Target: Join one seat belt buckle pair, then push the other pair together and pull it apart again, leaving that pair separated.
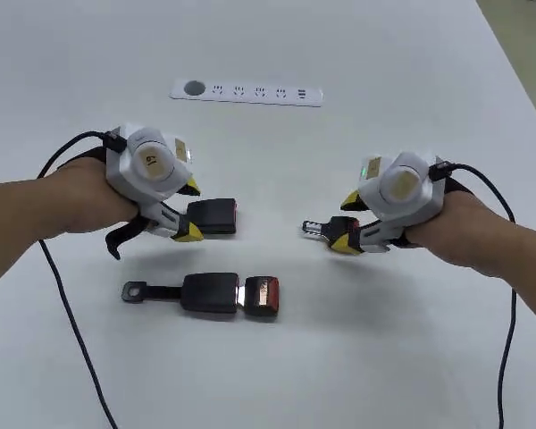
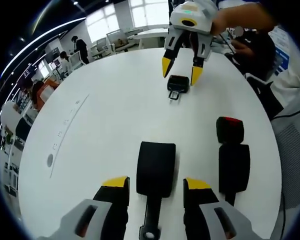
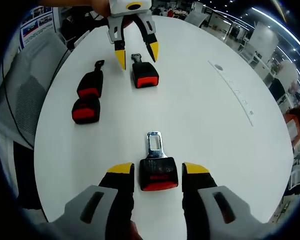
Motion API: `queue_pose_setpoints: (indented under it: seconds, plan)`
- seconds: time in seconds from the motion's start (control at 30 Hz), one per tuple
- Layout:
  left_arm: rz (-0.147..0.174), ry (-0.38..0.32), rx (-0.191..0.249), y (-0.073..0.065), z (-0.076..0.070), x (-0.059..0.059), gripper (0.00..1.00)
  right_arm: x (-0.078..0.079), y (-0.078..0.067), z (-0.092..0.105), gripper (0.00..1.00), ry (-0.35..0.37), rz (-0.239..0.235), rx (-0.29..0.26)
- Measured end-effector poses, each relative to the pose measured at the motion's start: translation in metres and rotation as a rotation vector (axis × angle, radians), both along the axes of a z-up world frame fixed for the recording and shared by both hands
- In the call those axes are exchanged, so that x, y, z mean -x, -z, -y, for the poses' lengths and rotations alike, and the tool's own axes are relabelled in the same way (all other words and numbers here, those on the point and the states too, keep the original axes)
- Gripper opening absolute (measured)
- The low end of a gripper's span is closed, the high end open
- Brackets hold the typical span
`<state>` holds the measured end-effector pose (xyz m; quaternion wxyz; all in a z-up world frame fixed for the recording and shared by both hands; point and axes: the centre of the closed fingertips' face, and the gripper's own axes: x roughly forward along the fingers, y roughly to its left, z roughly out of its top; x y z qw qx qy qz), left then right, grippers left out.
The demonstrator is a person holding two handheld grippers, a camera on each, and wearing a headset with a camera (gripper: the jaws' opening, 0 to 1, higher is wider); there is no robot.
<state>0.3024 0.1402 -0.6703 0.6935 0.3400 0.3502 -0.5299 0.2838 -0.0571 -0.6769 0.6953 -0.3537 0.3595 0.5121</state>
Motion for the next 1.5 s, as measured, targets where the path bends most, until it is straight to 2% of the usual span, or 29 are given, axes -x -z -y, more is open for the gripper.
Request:
queue_pose_setpoints:
  seconds: [0.23,0.27,0.3,0.37,0.4,0.67,0.9,1.07,1.5]
  plan:
    - [-0.026,0.048,-0.021,0.013,0.006,-0.003,0.41,-0.001,0.013,0.006,0.35,-0.007,-0.044,0.020]
    - [-0.040,0.067,-0.022,0.013,0.007,-0.001,0.40,-0.002,0.019,0.007,0.34,-0.008,-0.057,0.017]
    - [-0.043,0.073,-0.021,0.014,0.008,0.000,0.39,-0.002,0.016,0.003,0.34,-0.002,-0.070,-0.007]
    - [-0.061,0.079,-0.020,0.016,0.008,0.002,0.37,-0.003,0.017,0.004,0.34,-0.006,-0.075,-0.005]
    - [-0.084,0.087,-0.007,0.016,0.009,0.005,0.34,-0.002,0.016,0.005,0.34,-0.015,-0.077,-0.006]
    - [-0.060,0.105,-0.015,0.015,0.010,0.006,0.33,-0.002,0.018,0.005,0.34,-0.070,-0.090,0.008]
    - [-0.069,0.108,-0.030,0.017,0.009,0.006,0.33,-0.001,0.018,0.005,0.33,-0.072,-0.099,0.016]
    - [-0.077,0.106,-0.031,0.017,0.010,0.006,0.33,-0.004,0.017,0.004,0.33,-0.061,-0.078,0.027]
    - [-0.065,0.111,-0.026,0.019,0.010,0.006,0.33,-0.007,0.013,-0.034,0.33,-0.055,-0.075,-0.026]
